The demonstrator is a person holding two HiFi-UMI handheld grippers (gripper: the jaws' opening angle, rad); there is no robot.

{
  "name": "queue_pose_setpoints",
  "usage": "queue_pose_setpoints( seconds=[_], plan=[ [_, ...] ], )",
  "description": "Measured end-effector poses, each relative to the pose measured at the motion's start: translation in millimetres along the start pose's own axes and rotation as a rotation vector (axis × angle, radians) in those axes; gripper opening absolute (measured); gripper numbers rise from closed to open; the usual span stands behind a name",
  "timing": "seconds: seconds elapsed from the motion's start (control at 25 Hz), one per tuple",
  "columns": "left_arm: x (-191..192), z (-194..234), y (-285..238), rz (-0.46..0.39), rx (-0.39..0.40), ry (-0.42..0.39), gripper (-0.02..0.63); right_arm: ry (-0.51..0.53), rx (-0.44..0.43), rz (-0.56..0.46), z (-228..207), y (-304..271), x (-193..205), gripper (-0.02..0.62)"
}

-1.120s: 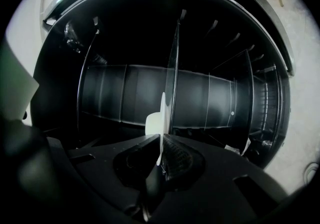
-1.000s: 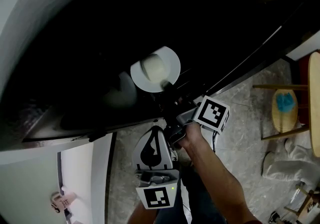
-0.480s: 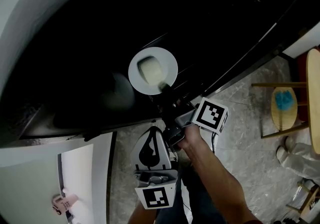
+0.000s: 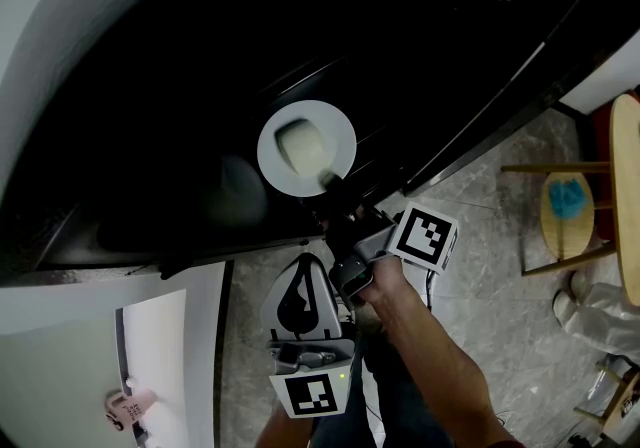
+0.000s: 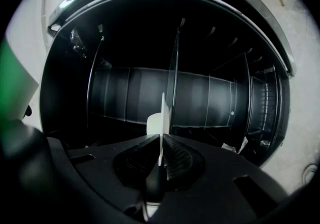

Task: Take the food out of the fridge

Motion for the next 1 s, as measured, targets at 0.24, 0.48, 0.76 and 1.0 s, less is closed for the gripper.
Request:
queue_pose_setpoints(
  seconds=[0.24, 0.48, 0.76, 1.0],
  plan=[
    [-1, -10, 3, -0.006, 0.003, -0.003, 0.014, -0.012, -0.008, 0.001, -2, 16, 0, 0.035],
    [0, -13, 3, -0.002, 0.005, -0.006, 0.014, -0.020, -0.020, -0.006, -1, 28, 0, 0.035],
    [-1, -18, 0, -0.005, 0.010, -0.008, 0.014, -0.028, -0.029, -0.012, 0, 42, 0, 0.035],
    [-3, -25, -2, -0.011, 0.018, -0.009, 0.014, -0.038, -0.037, -0.024, 3, 59, -2, 0.035]
  ],
)
Point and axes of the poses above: the fingertips, and each gripper's own axes: y backward along the fingers, z to its left, x out of its underside, the point moved 8 cm from there along y, backward along the fingers, and after that the axes turned 6 degrees about z, right-handed, at the moved point
